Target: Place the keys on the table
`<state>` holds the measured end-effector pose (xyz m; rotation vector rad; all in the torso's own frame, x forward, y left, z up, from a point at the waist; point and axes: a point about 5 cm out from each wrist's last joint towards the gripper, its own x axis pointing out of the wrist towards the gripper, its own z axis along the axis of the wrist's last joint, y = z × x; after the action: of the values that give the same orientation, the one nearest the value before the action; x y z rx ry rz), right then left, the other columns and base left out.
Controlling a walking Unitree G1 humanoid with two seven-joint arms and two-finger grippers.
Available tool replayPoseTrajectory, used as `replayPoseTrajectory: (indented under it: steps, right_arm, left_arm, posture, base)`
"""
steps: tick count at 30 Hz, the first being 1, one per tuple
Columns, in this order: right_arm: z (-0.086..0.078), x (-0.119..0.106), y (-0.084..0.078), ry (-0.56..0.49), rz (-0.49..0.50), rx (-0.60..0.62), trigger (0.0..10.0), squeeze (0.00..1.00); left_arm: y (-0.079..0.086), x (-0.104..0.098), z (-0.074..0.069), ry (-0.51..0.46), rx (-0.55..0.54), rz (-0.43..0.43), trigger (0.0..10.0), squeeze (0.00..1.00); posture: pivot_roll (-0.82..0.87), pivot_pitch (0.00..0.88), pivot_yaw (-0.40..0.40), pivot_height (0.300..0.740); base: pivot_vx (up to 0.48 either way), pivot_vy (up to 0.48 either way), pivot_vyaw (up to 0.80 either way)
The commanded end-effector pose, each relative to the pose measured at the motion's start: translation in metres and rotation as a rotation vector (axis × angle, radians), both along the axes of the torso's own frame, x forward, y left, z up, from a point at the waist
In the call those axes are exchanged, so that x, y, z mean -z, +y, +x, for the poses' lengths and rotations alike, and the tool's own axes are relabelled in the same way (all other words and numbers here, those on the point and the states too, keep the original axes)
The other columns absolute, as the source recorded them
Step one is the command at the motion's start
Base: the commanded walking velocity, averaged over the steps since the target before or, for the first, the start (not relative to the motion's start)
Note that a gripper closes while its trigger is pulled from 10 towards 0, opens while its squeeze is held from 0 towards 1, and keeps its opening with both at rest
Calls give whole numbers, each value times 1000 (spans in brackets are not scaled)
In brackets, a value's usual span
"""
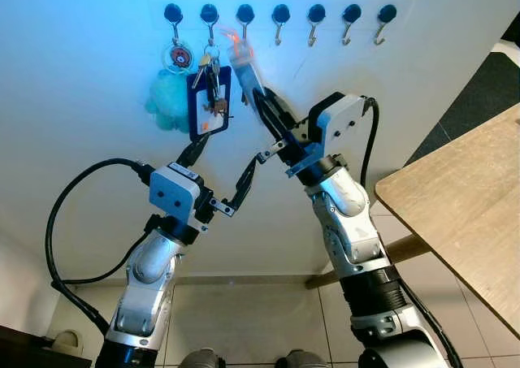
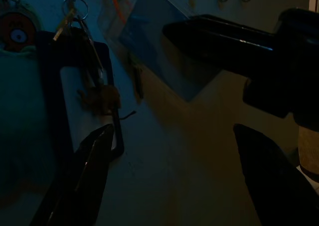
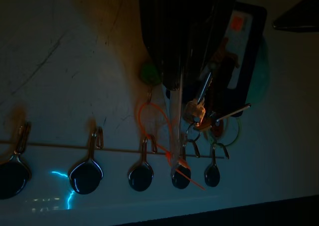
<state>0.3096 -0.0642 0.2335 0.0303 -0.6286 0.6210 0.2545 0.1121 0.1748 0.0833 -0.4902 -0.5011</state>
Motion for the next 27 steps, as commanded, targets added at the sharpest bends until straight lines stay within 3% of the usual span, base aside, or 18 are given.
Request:
replayPoseTrajectory:
  steps: [1,19,26,27]
  right_arm:
    - [-6,-10,7,-40,-11,-35,0,0]
    - [-12,-40,7,-130,49,-29,0,0]
    - [-11,-36,7,-105,40,-21,0,0]
    - [-9,-28,7,-68,18,-15,3922,0]
  left_arm:
    - [0,3,-2,13,4,16,10000,0]
    - [0,3,-4,10,7,19,10000,0]
    - [-1,4,-4,11,10,24,10000,0]
    - [-1,4,-4,12,11,25,10000,0]
  posture:
    - [31,102,-20,740]
    - [29,106,-20,740]
    - [28,107,-20,740]
    - [28,108,-19,740]
  base:
    - [0,0,0]
    - [0,0,0]
    - [0,0,0]
    - [0,0,0]
